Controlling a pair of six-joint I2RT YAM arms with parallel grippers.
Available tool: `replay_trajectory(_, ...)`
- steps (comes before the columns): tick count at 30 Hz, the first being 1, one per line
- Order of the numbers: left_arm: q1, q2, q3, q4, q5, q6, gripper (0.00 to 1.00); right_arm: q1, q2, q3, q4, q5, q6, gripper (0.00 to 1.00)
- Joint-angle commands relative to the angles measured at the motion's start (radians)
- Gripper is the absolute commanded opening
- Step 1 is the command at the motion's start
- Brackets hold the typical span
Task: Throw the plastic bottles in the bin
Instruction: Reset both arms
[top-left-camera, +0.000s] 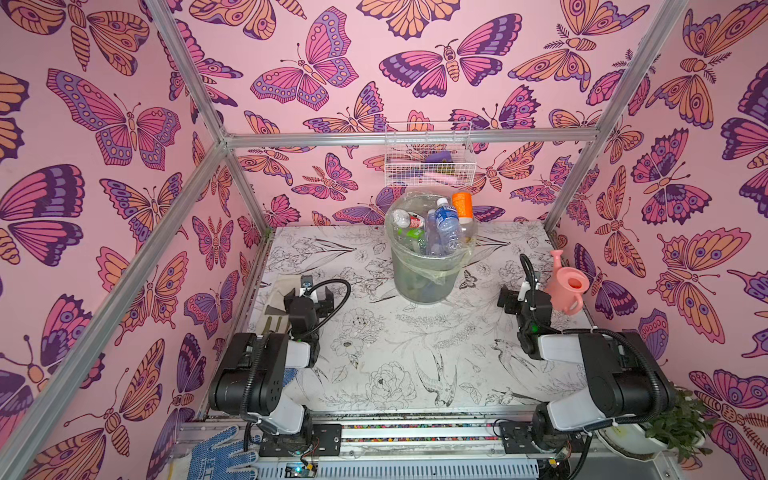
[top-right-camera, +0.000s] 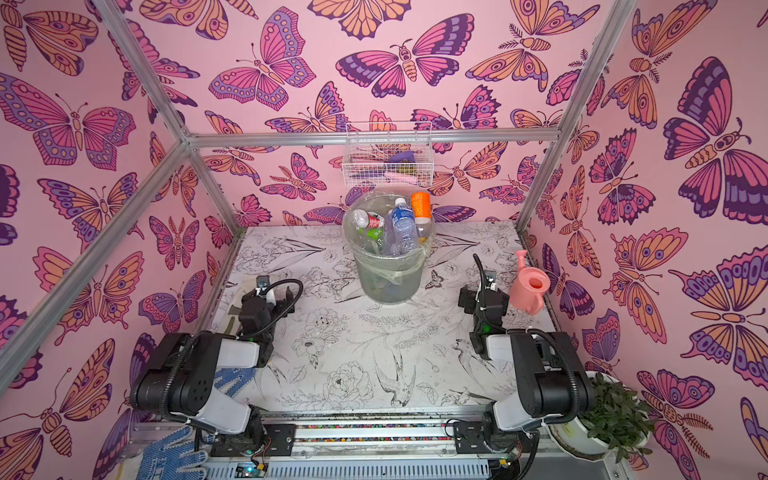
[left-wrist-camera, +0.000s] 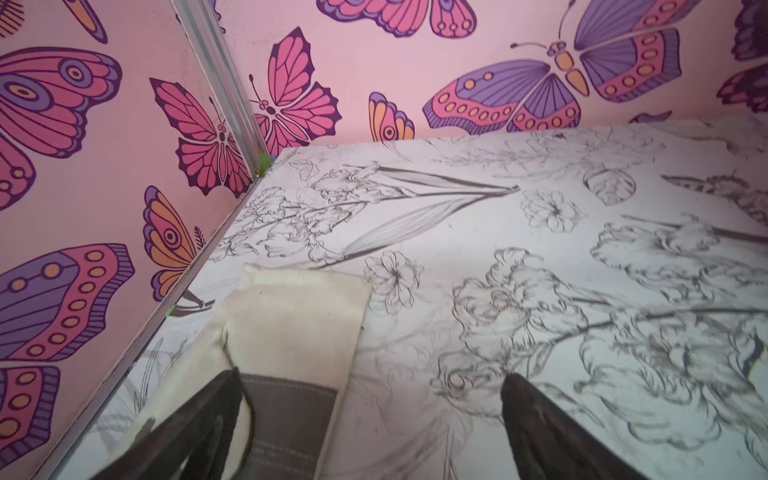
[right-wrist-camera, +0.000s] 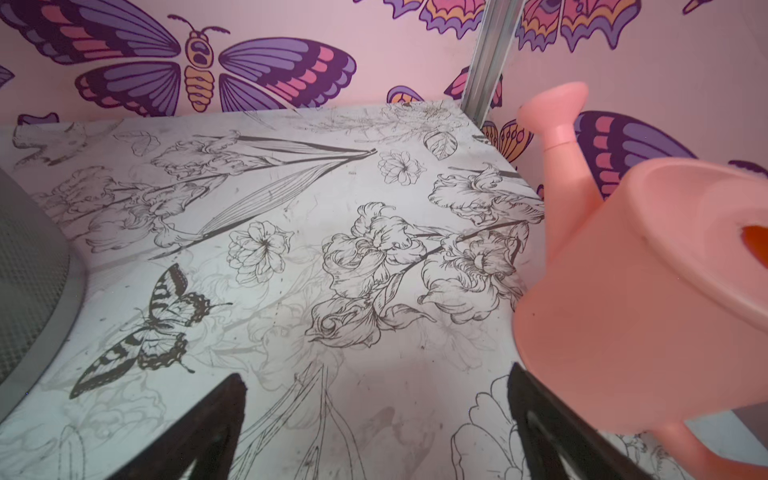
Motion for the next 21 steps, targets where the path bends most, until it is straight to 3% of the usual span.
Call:
replay_trajectory(1,0.013,-0.018,0.009,-0.141,0.084,-0.058,0.99,-0.003,-0.005,0.002,-0.017,-0.016,0.017,0.99)
replay_trajectory(3,0.019,0.001,-0.004,-0.075,0.088,-0.051,0.99,-0.003,-0.004,0.004,-0.017,-0.016,0.017,0.99)
replay_trajectory(13,0.024,-0.006,-0.007,-0.088,0.096,-0.059,0.99,-0.008,-0.008,-0.001,-0.013,-0.018,0.018,0.99)
replay_trajectory(21,0.025,-0.009,-0.082,0.025,0.012,-0.093,0.99,-0.007,-0.006,0.001,-0.015,-0.015,0.021,0.99)
